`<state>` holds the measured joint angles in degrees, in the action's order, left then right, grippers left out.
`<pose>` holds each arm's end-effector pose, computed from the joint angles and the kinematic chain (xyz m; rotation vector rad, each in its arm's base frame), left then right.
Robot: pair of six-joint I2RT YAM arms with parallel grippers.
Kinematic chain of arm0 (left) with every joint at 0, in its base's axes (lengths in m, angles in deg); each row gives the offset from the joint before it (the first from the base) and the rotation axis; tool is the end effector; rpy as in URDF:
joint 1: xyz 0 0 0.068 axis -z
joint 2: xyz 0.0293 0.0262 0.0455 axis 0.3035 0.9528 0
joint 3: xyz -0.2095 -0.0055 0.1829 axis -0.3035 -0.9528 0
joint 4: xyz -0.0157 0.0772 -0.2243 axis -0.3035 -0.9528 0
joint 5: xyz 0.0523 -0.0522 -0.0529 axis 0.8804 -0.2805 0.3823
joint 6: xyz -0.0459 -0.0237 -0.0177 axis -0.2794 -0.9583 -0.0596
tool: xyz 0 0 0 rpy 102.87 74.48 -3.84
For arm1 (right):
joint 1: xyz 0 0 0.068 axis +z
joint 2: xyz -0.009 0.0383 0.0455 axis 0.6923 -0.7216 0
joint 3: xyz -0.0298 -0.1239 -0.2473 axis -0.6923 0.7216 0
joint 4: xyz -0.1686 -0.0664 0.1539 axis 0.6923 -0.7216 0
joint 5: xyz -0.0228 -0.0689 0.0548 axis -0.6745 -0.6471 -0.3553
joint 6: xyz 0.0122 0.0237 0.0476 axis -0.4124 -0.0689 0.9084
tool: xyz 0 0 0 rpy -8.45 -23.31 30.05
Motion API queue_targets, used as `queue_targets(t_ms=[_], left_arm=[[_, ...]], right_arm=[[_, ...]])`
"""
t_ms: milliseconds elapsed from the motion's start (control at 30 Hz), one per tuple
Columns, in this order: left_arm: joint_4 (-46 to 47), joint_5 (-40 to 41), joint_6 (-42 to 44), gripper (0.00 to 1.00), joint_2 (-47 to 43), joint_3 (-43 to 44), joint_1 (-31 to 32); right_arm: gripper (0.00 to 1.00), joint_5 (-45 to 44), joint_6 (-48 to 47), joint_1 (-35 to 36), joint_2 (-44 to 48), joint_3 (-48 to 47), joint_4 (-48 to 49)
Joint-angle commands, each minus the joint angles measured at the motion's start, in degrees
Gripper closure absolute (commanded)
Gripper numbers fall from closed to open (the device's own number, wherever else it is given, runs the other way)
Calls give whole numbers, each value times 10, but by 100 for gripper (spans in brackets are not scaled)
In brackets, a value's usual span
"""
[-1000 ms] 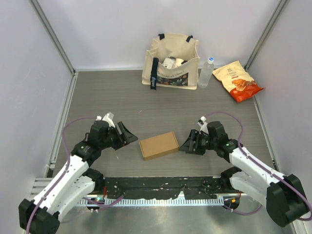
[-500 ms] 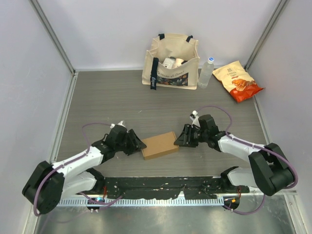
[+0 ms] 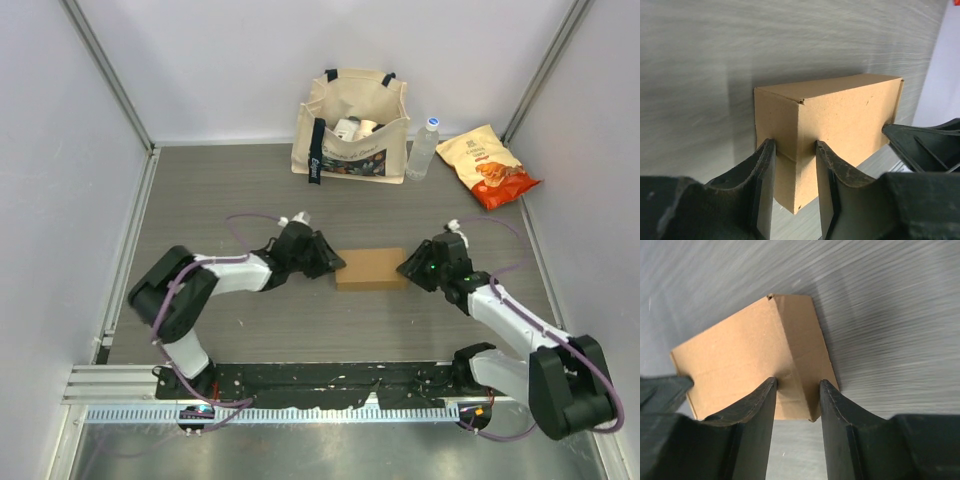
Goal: Fold the paper box
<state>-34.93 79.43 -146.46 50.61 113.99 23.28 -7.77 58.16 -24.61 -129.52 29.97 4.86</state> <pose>0.2272 -0.2030 0.1781 -0.4247 2.4584 -1.0322 0.1764 0.0654 0.1918 0.4943 2.3807 0.6576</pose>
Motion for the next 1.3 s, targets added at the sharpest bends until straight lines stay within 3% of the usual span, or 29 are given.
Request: queue_targets(t_ms=[0,167,333,400,500,633,767,833,1133,1267], left_arm=[[97,-77,-51,72,136,107,71],[135,-103,-86,74,279,263,128],[134,-115,-125,72,355,382,196],[125,-104,-129,65,366,394,206],[143,-103,-138,68,365,384,215],[140,-115,-143,69,369,393,234],[138,-125,-143,70,370,407,231],[137,-136,-150,70,377,426,236],[145,-141,-161,64,381,434,246],[160,-140,-153,52,364,415,240]], right_arm=[[56,-56,99,-59,47,-7,-83],[53,-154,106,-171,97,-33,-221],[52,-189,57,-291,138,-82,-280],[52,-188,34,-315,126,-105,-302],[52,-171,-16,-376,90,-121,-318],[52,-181,-29,-384,48,-143,-340],[52,-209,-25,-392,72,-133,-340],[43,-240,-18,-393,75,-132,-339],[39,-268,-27,-407,43,-137,-324],[20,-282,-32,-408,38,-137,-324]])
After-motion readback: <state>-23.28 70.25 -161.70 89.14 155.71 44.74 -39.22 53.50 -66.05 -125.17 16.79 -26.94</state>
